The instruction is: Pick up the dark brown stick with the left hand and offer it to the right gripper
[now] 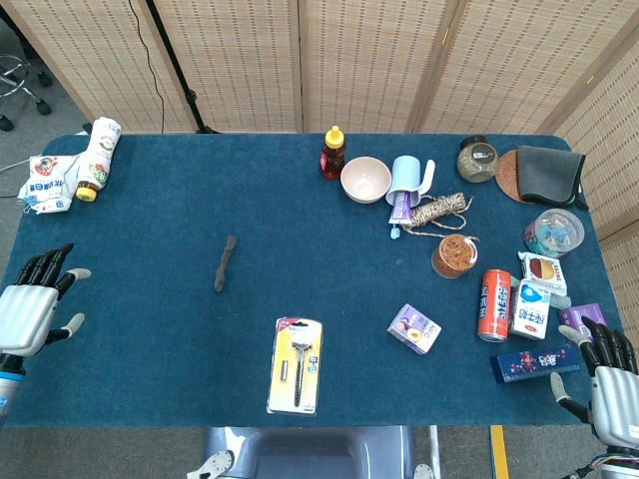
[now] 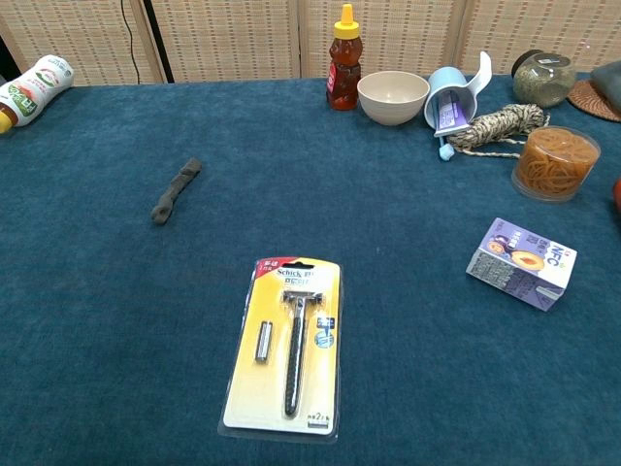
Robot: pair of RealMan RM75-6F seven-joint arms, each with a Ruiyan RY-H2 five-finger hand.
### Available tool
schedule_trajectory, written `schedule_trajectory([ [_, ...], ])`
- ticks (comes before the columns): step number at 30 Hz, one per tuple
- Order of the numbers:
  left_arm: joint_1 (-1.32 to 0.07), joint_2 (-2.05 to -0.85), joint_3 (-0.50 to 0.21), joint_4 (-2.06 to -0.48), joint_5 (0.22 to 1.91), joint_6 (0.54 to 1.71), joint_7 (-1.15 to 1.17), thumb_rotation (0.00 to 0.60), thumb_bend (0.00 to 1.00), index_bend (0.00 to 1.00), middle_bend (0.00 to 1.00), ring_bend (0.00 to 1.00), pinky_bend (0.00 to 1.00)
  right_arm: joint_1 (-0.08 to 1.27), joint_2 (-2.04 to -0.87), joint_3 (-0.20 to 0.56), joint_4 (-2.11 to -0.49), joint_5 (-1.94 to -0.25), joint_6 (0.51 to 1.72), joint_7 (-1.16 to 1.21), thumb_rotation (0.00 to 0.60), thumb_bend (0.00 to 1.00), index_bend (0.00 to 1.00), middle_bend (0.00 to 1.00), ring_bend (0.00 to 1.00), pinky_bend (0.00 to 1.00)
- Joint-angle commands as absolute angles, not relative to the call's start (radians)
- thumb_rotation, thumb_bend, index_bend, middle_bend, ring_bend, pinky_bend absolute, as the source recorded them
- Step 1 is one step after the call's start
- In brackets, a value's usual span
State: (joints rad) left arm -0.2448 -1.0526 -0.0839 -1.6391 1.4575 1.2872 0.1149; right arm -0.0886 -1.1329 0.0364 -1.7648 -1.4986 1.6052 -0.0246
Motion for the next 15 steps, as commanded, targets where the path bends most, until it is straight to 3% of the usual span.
schedule_trajectory([
  [1,-0.303,-1.079,-0.091,-1.577,1.494,1.234,0.115,0.600,0.25,0.31,0.04,0.06,0.09,-0.091,-1.132,0.038,-1.768,-1.499,1.611,-0.025,0.600,0.39,0.22,0.09,0.09,0.00],
  [15,-0.499,-1.226,-0.090,-1.423,1.586,1.064,0.139,0.600,0.26,0.36,0.04,0.05,0.08,-0.097,-1.128,0.039,-1.775,-1.486,1.608,-0.037,0.600,0.39,0.23,0.09,0.10,0.00],
])
